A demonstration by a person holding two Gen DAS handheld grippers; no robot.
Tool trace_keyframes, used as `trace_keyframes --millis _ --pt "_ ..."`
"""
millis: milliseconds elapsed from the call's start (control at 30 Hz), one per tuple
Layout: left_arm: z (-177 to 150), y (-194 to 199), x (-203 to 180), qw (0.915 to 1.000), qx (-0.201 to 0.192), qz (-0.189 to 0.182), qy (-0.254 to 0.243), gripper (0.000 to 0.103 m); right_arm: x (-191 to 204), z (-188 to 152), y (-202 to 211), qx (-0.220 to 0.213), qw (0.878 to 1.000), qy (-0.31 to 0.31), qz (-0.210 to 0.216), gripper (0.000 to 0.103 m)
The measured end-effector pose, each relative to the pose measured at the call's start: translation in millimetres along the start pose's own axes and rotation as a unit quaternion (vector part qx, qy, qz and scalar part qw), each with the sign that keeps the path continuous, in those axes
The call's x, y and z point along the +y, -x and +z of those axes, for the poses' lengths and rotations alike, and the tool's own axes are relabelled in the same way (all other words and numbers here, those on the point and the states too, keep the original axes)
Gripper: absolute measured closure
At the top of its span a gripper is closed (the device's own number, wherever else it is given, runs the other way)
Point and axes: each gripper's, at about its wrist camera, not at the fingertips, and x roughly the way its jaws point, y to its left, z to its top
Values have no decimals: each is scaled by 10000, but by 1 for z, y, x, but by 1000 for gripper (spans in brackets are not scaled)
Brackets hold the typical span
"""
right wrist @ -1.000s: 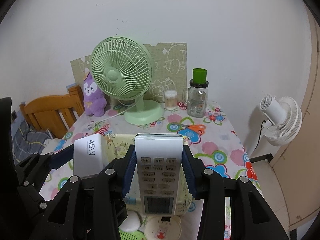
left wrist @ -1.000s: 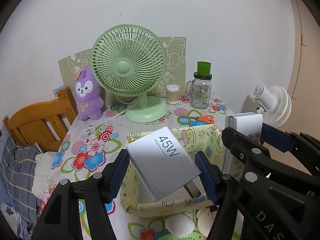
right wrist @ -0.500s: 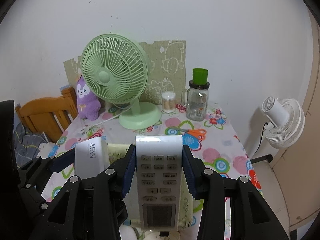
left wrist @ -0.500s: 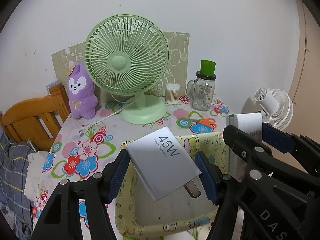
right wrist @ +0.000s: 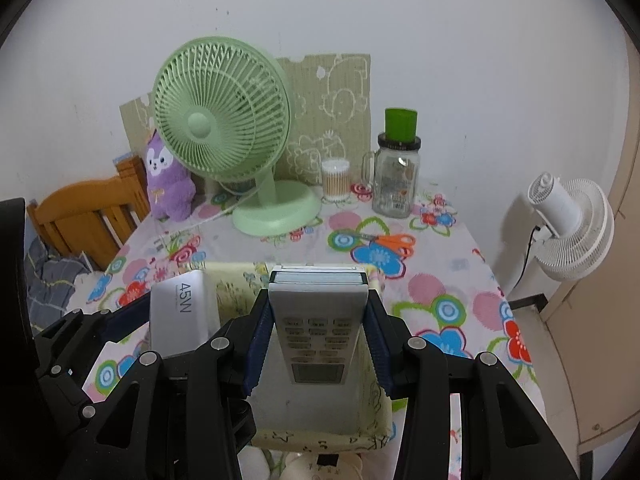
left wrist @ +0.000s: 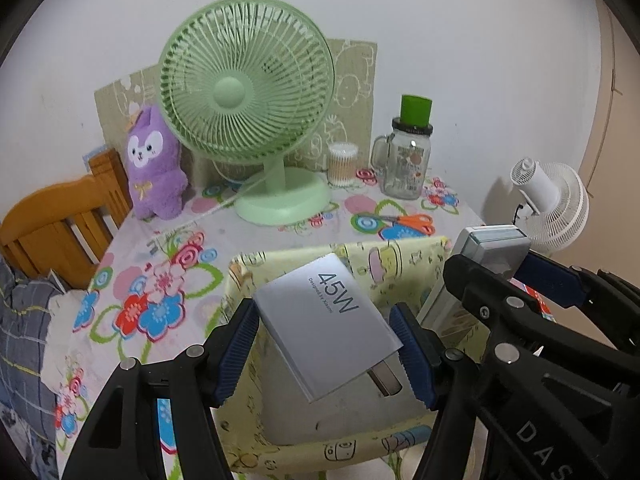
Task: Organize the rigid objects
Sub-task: 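Lower the charger into the box with the left gripper while the right gripper lowers the remote in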
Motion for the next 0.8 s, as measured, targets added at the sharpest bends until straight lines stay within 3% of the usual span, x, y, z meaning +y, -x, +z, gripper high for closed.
trace_keyframes --millis 400,533,667,800 --pt "-18 -27 -2 9990 425 -85 64 33 2 -17 -36 482 9988 4 -36 55" --pt "-16 -26 -1 9996 257 90 47 31 3 -15 -41 476 9988 43 -82 54" --pt "-16 -30 0 9994 328 -54 74 19 1 -15 -47 440 9989 -56 -140 35" --pt "-16 -27 -1 9997 230 -22 31 9 0 -16 -46 406 9991 -79 -87 28"
